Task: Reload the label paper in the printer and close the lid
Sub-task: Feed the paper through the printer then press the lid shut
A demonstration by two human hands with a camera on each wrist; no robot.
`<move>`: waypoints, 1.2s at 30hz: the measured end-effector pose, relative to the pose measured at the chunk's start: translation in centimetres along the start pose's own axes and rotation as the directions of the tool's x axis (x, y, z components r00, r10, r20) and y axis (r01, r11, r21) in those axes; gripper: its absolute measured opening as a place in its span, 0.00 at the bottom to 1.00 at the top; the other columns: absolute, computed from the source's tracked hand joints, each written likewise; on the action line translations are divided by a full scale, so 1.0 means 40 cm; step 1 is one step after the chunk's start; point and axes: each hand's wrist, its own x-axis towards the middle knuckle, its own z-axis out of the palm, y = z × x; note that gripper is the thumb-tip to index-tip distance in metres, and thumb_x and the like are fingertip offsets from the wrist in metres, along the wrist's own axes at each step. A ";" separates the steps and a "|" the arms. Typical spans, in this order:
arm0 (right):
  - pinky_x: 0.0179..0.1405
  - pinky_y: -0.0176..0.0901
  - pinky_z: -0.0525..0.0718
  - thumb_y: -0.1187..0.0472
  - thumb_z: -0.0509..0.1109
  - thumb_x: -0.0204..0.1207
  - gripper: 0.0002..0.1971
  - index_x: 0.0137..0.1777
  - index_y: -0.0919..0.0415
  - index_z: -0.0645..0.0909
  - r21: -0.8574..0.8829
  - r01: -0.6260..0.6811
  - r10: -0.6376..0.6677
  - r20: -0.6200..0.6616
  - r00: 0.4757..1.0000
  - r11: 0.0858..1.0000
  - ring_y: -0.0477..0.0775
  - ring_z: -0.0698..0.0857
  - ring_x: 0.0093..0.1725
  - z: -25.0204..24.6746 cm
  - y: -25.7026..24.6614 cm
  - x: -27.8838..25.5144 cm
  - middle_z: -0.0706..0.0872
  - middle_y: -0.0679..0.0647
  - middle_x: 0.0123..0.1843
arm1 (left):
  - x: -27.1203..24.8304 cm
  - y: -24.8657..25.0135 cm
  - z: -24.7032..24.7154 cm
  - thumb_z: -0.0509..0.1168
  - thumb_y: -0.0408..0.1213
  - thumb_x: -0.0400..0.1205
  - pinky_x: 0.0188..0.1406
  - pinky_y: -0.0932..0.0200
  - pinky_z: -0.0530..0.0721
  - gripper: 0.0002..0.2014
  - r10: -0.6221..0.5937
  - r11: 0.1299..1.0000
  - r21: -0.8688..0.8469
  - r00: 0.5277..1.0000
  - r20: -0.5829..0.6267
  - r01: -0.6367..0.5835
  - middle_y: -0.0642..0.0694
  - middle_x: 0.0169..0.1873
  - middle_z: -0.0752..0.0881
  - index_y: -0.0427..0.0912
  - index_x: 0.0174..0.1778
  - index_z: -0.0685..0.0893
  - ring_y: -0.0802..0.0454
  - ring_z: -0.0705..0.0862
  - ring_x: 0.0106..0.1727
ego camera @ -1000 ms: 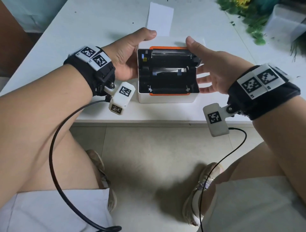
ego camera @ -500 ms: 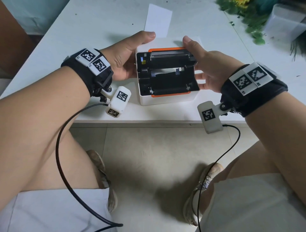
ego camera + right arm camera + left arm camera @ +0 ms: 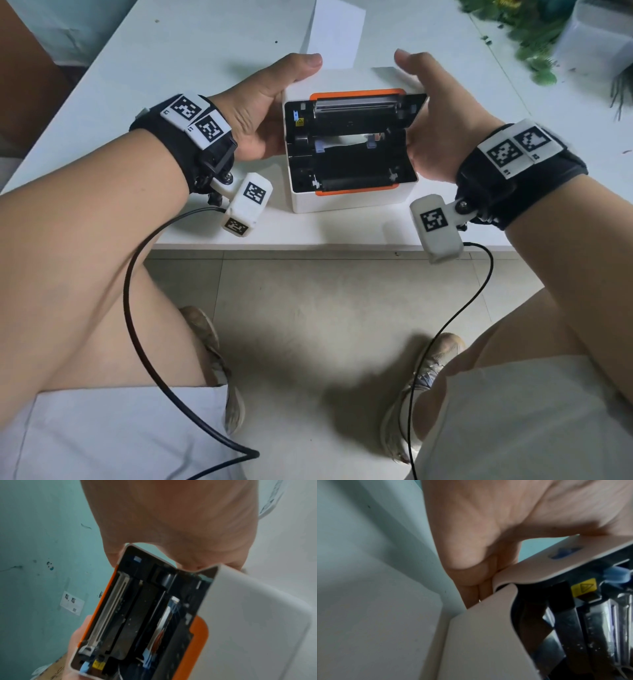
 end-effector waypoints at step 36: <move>0.68 0.77 0.89 0.45 0.73 0.87 0.35 0.89 0.61 0.71 0.195 0.033 -0.043 0.044 0.998 0.980 0.74 0.94 0.68 -0.008 0.002 0.036 0.91 0.65 0.76 | 0.008 -0.008 0.001 0.64 0.53 0.90 0.77 0.29 0.83 0.23 -0.007 0.998 -0.065 0.999 0.049 0.010 0.33 0.74 0.87 0.38 0.72 0.86 0.33 0.87 0.75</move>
